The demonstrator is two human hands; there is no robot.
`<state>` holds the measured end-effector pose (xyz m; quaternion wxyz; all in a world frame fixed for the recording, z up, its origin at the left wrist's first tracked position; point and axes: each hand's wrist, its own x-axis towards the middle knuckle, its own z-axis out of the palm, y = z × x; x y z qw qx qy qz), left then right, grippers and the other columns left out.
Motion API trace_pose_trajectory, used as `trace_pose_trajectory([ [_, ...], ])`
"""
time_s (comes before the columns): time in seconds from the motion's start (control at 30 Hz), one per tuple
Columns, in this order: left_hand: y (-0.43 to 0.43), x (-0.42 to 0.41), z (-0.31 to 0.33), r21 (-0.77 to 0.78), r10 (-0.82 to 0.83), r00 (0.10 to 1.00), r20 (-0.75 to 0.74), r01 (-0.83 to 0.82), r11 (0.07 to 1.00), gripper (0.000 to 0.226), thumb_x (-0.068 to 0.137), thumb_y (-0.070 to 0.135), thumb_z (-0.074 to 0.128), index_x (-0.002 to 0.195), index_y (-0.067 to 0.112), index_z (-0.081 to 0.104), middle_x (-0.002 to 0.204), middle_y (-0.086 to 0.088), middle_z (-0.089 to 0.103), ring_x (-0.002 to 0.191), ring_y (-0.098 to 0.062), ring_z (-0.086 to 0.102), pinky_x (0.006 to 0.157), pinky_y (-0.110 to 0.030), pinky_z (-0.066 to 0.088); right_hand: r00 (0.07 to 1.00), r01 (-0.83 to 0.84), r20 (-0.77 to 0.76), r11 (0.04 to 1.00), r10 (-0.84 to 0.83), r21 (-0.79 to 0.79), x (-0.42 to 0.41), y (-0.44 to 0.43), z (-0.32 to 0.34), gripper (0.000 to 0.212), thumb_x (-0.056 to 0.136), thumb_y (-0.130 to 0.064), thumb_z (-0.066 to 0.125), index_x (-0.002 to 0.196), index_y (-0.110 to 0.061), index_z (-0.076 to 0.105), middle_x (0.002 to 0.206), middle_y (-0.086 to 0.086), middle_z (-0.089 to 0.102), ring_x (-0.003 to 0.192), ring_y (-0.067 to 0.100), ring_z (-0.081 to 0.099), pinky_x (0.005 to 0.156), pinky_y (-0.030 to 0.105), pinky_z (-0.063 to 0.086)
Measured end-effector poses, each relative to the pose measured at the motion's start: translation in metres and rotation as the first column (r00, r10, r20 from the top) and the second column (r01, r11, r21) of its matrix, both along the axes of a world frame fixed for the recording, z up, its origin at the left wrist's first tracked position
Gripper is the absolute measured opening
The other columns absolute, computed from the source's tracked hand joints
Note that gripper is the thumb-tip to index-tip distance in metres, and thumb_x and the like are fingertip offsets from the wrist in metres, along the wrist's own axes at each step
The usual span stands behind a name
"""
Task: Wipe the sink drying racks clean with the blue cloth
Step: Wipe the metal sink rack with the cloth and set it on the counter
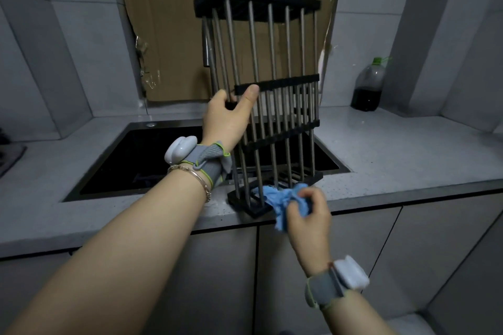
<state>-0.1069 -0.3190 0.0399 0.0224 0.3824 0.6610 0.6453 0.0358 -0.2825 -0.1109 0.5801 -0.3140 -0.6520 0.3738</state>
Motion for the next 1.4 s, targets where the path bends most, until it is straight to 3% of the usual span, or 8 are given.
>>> trace_pose_trajectory([
  [0.13,-0.003,-0.009,0.005,0.033,0.075,0.984,0.159,-0.082,0.996,0.054,0.088,0.056,0.052,0.085,0.002,0.054,0.088,-0.013,0.06,0.079,-0.025,0.057,0.076,-0.038,0.042,0.956,0.086,-0.241,0.943,-0.169,-0.321,0.023,0.026,0.018,0.016,0.09,-0.001,0.049,0.096,-0.015,0.045,0.085,-0.007,0.051,0.074,0.009,0.053,0.068,0.02,0.044],
  [0.43,-0.005,-0.013,0.018,0.191,-0.081,0.806,0.586,-0.04,0.981,0.123,0.038,0.096,0.049,0.136,0.023,0.046,0.132,-0.003,0.057,0.115,-0.029,0.057,0.09,-0.054,0.048,0.904,-0.173,-0.425,0.947,0.044,-0.269,0.007,0.014,0.074,0.03,0.1,-0.01,0.027,0.11,-0.032,0.046,0.104,-0.004,0.056,0.089,0.003,0.054,0.078,0.011,0.042],
  [0.6,-0.008,-0.013,0.018,0.347,-0.218,0.744,0.631,-0.021,0.937,0.076,0.083,0.075,0.033,0.13,0.02,0.054,0.125,-0.006,0.062,0.11,-0.024,0.063,0.073,-0.031,0.056,0.902,-0.201,-0.414,0.967,0.122,-0.154,0.005,-0.025,0.072,0.03,0.096,0.002,0.037,0.089,-0.026,0.048,0.08,-0.009,0.053,0.063,-0.011,0.049,0.062,0.004,0.038],
  [0.77,-0.013,-0.018,0.01,0.363,-0.191,0.629,0.754,-0.156,0.919,0.084,0.081,0.077,0.035,0.148,0.027,0.029,0.152,-0.003,0.032,0.133,-0.028,0.04,0.104,-0.047,0.04,0.91,-0.367,-0.252,0.922,0.328,-0.126,0.011,-0.04,0.047,0.028,0.083,0.01,0.045,0.096,-0.014,0.051,0.081,-0.006,0.056,0.069,-0.004,0.053,0.066,0.01,0.042],
  [1.07,-0.013,-0.01,0.005,0.285,-0.042,0.585,0.81,-0.33,0.9,0.082,0.086,0.073,0.032,0.151,0.026,0.015,0.158,-0.005,0.013,0.141,-0.038,0.022,0.105,-0.056,0.037,0.906,-0.343,-0.375,0.858,0.195,-0.383,0.03,0.051,0.068,0.017,0.093,-0.005,0.048,0.097,-0.019,0.058,0.086,0.012,0.059,0.058,0.016,0.049,0.046,0.021,0.039],
  [1.2,-0.007,-0.005,-0.002,0.368,-0.215,0.464,0.859,-0.268,0.89,0.067,0.089,0.068,0.033,0.133,0.018,0.042,0.146,-0.009,0.031,0.112,-0.033,0.047,0.082,-0.043,0.049,0.823,-0.461,-0.487,0.845,0.293,-0.272,0.017,0.046,0.093,0.02,0.094,-0.012,0.05,0.109,-0.021,0.06,0.101,0.0,0.062,0.081,0.01,0.057,0.066,0.02,0.045],
  [1.3,0.0,-0.003,-0.01,0.369,-0.241,0.397,0.885,-0.286,0.884,0.057,0.09,0.067,0.033,0.087,0.012,0.043,0.114,-0.01,0.044,0.079,-0.024,0.047,0.063,-0.035,0.046,0.915,-0.355,-0.215,0.934,0.342,-0.028,0.012,0.022,0.093,0.033,0.093,-0.007,0.049,0.101,-0.04,0.051,0.111,-0.015,0.052,0.102,0.001,0.051,0.085,0.011,0.04],
  [1.4,0.004,-0.004,-0.015,0.389,-0.282,0.335,0.899,-0.314,0.866,0.061,0.091,0.066,0.03,0.111,0.012,0.049,0.118,-0.008,0.046,0.097,-0.029,0.051,0.077,-0.041,0.046,0.961,-0.252,-0.062,0.948,0.268,0.193,0.012,0.006,0.081,0.029,0.083,-0.012,0.049,0.092,-0.039,0.048,0.103,-0.013,0.05,0.095,-0.002,0.049,0.079,0.008,0.038],
])
